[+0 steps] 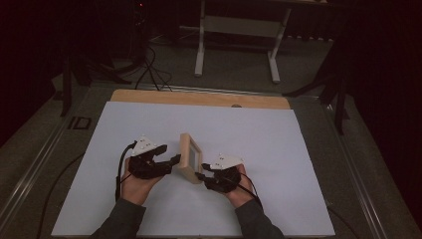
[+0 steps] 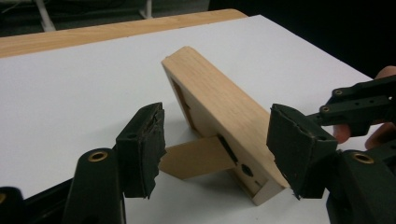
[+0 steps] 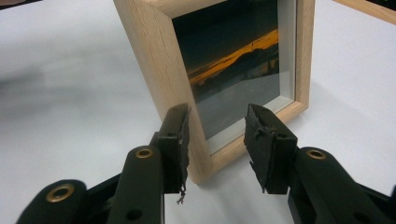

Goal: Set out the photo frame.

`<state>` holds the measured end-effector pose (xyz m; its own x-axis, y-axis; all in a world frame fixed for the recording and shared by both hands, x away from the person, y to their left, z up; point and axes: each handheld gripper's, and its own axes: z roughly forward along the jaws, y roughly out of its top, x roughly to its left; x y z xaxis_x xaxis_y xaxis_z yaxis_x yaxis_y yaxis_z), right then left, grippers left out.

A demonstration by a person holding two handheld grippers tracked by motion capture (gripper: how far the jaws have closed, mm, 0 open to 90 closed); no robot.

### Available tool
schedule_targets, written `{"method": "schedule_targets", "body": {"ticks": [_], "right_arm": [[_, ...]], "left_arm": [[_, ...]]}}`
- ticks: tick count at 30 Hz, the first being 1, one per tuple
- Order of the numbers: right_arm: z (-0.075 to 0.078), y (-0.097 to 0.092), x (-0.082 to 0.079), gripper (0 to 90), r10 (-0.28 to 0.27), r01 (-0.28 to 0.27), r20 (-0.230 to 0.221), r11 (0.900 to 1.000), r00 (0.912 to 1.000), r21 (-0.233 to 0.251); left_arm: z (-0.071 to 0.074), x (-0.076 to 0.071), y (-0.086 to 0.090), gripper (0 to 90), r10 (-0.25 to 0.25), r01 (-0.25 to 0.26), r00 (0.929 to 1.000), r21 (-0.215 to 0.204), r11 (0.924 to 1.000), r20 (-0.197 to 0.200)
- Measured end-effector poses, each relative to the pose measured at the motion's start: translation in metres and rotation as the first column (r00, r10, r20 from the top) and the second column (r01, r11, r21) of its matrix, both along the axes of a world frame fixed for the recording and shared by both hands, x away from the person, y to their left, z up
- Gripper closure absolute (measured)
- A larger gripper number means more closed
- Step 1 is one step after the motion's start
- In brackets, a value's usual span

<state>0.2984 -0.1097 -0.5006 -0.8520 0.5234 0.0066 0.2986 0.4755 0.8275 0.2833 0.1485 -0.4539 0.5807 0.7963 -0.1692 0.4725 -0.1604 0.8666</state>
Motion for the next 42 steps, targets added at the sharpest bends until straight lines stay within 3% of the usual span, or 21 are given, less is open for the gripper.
{"method": "schedule_targets", "body": {"ticks": [8,15,30,34,42], "right_arm": [[-0.001,0.0,0.0,59.3,0.001,-0.001,0.001,1.0,1.0,-0.001],[-0.001,0.0,0.0,59.2,0.0,0.0,0.002,1.0,1.0,-0.002],[-0.001,0.0,0.0,58.8,0.003,-0.003,0.005,1.0,1.0,-0.009],[-0.001,0.001,0.0,58.5,0.002,-0.001,0.01,0.9998,0.9999,-0.022],[-0.002,0.002,0.0,58.2,0.008,-0.008,0.011,0.9996,0.9999,-0.028]], "left_arm": [[0.0,-0.002,-0.01,33.8,-0.013,0.013,0.9999,-0.006,0.9999,0.005],[-0.003,-0.004,-0.019,30.4,-0.01,0.01,0.9999,0.015,0.9998,0.008],[-0.012,-0.001,-0.03,27.2,-0.009,0.01,0.9998,0.038,0.9992,-0.016],[-0.015,0.001,-0.031,27.0,-0.008,0.009,0.9995,0.021,0.9997,-0.03],[-0.02,0.003,-0.037,29.0,-0.009,0.011,0.999,0.043,0.999,-0.044]]}}
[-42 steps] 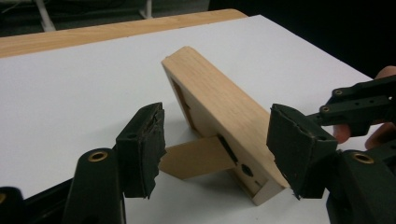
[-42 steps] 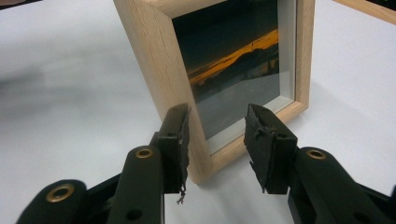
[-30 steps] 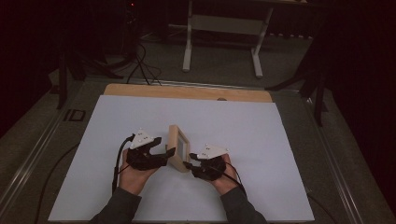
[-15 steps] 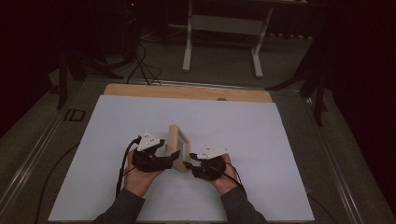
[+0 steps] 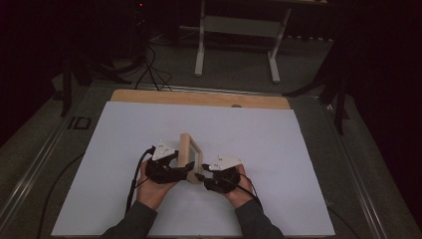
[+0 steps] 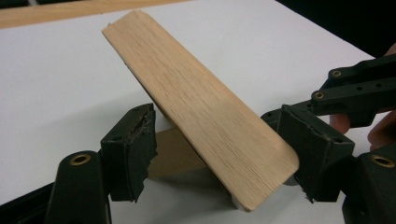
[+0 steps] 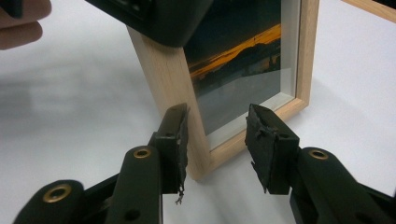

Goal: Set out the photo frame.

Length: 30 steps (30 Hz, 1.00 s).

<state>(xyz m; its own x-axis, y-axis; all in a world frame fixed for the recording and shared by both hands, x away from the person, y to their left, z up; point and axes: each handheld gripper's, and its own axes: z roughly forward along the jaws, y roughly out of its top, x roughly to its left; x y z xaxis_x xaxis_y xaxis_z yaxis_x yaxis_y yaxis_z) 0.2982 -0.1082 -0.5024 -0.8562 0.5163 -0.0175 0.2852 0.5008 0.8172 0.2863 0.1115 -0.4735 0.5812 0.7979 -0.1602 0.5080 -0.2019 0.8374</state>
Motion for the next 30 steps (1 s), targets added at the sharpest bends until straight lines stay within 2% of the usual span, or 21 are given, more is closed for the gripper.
{"method": "schedule_targets", "body": {"ticks": [1,9,13,16,28,30], "right_arm": [[0.0,0.0,0.0,58.3,0.0,0.0,0.0,1.0,1.0,0.0],[0.0,0.0,0.0,58.9,-0.001,0.001,-0.001,1.0,1.0,0.001],[-0.001,0.003,-0.002,70.3,-0.004,0.004,0.005,1.0,1.0,-0.003],[-0.001,0.004,-0.003,74.8,0.001,-0.001,0.011,1.0,0.9999,-0.008],[-0.001,0.008,-0.005,83.2,0.009,-0.009,0.009,0.9999,0.9999,-0.007],[-0.002,0.011,-0.005,83.9,0.016,-0.016,0.014,0.9998,0.9998,-0.008]], "left_arm": [[-0.001,0.001,0.0,29.1,0.002,-0.002,1.0,-0.01,1.0,-0.008],[-0.001,0.0,-0.002,30.9,0.003,-0.003,1.0,-0.005,1.0,-0.005],[-0.002,0.001,-0.003,33.0,0.001,-0.001,0.9998,-0.007,1.0,-0.019],[-0.002,0.001,-0.004,33.6,0.003,-0.003,0.9997,-0.007,1.0,-0.022],[-0.002,0.002,-0.003,38.8,0.015,-0.015,0.9993,-0.005,0.9999,-0.035],[-0.002,0.002,-0.002,43.1,0.018,-0.018,0.9991,-0.004,0.9998,-0.037]]}}
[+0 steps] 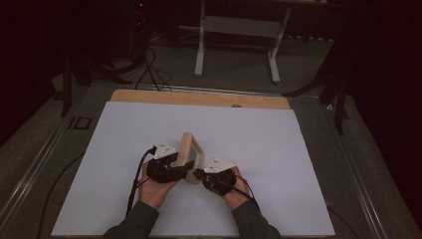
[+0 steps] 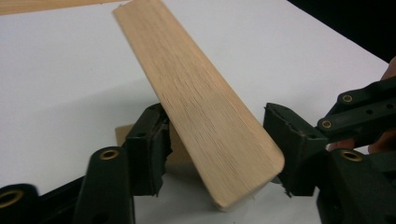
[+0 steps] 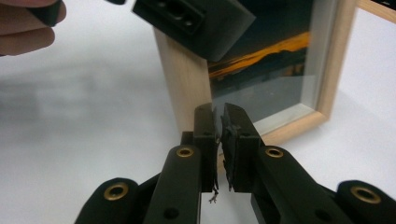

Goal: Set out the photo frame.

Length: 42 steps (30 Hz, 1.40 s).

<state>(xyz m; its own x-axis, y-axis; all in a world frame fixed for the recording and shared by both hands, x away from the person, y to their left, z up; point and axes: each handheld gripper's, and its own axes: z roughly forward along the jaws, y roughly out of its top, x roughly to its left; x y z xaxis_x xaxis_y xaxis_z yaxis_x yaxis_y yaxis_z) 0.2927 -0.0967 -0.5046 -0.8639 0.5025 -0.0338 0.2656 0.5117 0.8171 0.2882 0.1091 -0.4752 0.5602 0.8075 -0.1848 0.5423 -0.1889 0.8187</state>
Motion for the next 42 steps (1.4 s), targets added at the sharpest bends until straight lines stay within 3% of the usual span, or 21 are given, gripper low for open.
{"method": "schedule_targets", "body": {"ticks": [9,21,34,42], "right_arm": [[0.0,0.002,-0.001,82.1,0.021,-0.021,0.002,0.9997,0.9998,-0.013],[0.011,-0.014,0.005,82.7,-0.036,0.035,0.025,0.9988,0.999,0.034],[0.022,-0.028,0.01,85.8,-0.091,0.087,0.045,0.9935,0.9948,0.074],[0.032,-0.039,0.013,88.0,-0.144,0.135,0.073,0.9833,0.9868,0.122]], "left_arm": [[0.001,-0.001,0.0,50.6,0.004,-0.004,1.0,0.005,1.0,0.009],[0.003,-0.004,-0.004,55.9,0.003,-0.004,0.9994,0.035,0.9994,0.035],[0.004,-0.01,-0.015,57.9,-0.061,0.055,0.995,0.085,0.9949,0.079],[0.003,-0.014,-0.022,59.7,-0.105,0.095,0.9899,0.108,0.9896,0.095]]}}
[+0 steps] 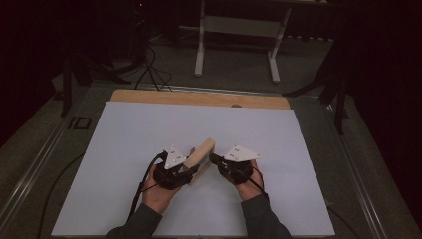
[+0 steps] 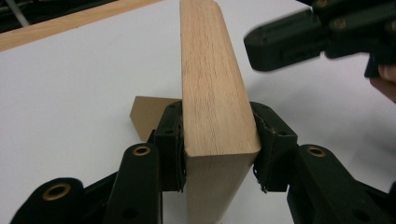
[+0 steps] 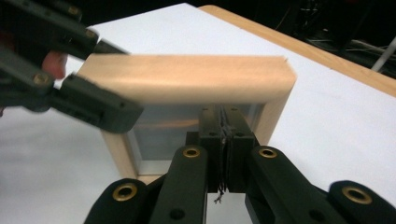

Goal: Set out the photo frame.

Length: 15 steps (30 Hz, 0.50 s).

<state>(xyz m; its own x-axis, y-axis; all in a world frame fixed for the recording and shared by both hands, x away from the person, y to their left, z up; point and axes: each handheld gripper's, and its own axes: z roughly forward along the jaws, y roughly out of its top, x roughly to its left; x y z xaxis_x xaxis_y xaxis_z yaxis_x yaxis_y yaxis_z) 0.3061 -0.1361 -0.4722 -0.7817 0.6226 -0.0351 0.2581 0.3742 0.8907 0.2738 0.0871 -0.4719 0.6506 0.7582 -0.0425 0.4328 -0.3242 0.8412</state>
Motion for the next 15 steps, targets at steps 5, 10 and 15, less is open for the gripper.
{"method": "schedule_targets", "body": {"ticks": [5,10,15], "right_arm": [[0.002,-0.0013,-0.0004,88.7,-0.011,0.011,0.001,0.9999,0.9999,0.012],[0.0035,0.0,-0.0004,88.9,-0.034,0.033,0.02,0.9992,0.9992,0.022],[0.005,0.0011,0.0016,89.3,-0.08,0.078,0.031,0.9962,0.9963,0.039]], "left_arm": [[-0.0007,-0.0007,-0.0008,59.7,-0.007,0.007,1.0,0.004,1.0,0.005],[-0.001,-0.0018,-0.002,59.8,-0.011,0.011,0.9998,0.012,0.9999,0.015],[-0.0014,-0.0033,-0.0039,59.7,-0.014,0.014,0.9996,0.024,0.9996,0.025]]}}
